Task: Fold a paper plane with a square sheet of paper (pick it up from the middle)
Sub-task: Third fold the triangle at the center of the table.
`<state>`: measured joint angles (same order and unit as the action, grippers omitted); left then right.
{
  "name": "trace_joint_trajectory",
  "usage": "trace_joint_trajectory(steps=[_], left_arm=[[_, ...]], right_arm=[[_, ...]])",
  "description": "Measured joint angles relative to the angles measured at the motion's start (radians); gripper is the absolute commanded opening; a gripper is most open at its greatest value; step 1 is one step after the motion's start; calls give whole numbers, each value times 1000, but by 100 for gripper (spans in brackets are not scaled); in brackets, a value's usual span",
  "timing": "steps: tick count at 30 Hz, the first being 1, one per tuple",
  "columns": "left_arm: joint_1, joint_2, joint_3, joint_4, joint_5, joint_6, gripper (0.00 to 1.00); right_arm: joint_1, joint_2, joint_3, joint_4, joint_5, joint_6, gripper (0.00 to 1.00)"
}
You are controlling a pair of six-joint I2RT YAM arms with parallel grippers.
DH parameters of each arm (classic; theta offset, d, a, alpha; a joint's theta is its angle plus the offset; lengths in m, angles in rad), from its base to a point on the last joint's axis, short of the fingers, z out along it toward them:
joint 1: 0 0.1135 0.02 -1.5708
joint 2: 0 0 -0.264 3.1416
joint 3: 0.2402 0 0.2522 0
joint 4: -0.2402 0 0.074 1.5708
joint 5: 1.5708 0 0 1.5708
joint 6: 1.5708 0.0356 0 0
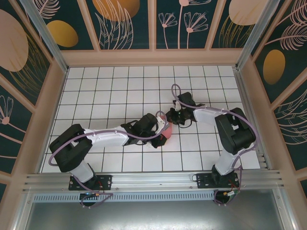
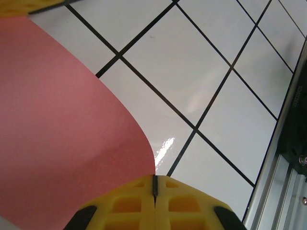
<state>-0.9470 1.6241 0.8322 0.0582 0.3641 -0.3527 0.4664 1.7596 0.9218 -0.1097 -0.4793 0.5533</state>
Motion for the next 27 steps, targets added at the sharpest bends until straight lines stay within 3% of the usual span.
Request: trace_joint_trajectory(steps=[15,27], left_arm=[[73,29,0,-1,19,-6,0],[110,104,32,-10,-8,-16,0]], right_arm=[[-1,57,6,17,6,-149,19],[-1,57,5,24,5,-182,20]])
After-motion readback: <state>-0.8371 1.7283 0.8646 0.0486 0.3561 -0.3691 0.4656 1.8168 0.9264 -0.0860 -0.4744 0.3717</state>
